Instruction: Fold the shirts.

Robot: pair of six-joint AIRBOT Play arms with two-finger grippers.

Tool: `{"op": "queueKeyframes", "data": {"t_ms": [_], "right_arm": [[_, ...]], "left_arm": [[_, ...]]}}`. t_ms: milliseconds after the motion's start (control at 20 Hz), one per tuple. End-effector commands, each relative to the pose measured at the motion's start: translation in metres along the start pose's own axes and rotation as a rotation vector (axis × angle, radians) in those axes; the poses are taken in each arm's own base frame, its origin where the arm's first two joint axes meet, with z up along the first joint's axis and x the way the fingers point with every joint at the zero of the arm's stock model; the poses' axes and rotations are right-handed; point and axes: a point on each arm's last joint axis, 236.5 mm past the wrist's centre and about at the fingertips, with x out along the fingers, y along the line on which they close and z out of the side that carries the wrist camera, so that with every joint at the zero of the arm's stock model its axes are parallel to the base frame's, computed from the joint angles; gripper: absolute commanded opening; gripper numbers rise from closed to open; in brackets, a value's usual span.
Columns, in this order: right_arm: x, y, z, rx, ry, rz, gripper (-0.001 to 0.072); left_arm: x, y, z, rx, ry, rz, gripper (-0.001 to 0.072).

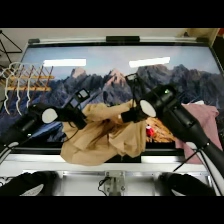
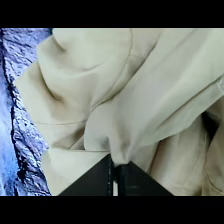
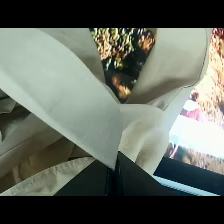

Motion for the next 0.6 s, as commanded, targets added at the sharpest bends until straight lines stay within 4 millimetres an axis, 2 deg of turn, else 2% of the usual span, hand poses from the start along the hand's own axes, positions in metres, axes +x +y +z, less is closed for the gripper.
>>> {"op": "queueKeyframes", "data": {"t_ms": [0, 100, 150, 250, 350, 400, 450, 500, 550], "right_arm": [[-0.001, -0.006, 0.003, -0.008, -0.012, -0.027, 0.0072], [-0.003, -0.014, 0.009, -0.027, -0.042, -0.058, 0.0072], [-0.009, -0.023, 0.018, -0.041, -0.075, -0.095, 0.0072], [-0.047, -0.052, 0.058, -0.069, -0.230, -0.214, 0.0072], [-0.123, -0.079, 0.116, -0.109, -0.496, -0.335, 0.0072], [-0.175, -0.085, 0.146, -0.115, -0.670, -0.359, 0.0072], [-0.234, -0.081, 0.170, -0.114, -0.861, -0.339, 0.0072], [-0.291, -0.076, 0.185, -0.113, -1.041, -0.305, 0.0072], [-0.347, -0.070, 0.191, -0.100, -1.213, -0.254, 0.0072]], "left_arm": [[-0.003, 0.007, 0.005, -0.025, -0.016, 0.027, 0.0058], [-0.016, 0.012, 0.024, -0.047, -0.063, 0.045, 0.0058], [-0.030, 0.020, 0.042, -0.055, -0.108, 0.073, 0.0058], [-0.078, 0.046, 0.091, -0.085, -0.231, 0.170, 0.0058], [-0.155, 0.070, 0.144, -0.132, -0.378, 0.266, 0.0058], [-0.204, 0.077, 0.172, -0.162, -0.482, 0.305, 0.0058], [-0.264, 0.080, 0.201, -0.187, -0.622, 0.335, 0.0058], [-0.329, 0.078, 0.223, -0.199, -0.772, 0.358, 0.0059], [-0.390, 0.072, 0.237, -0.198, -0.911, 0.378, 0.0059]]}}
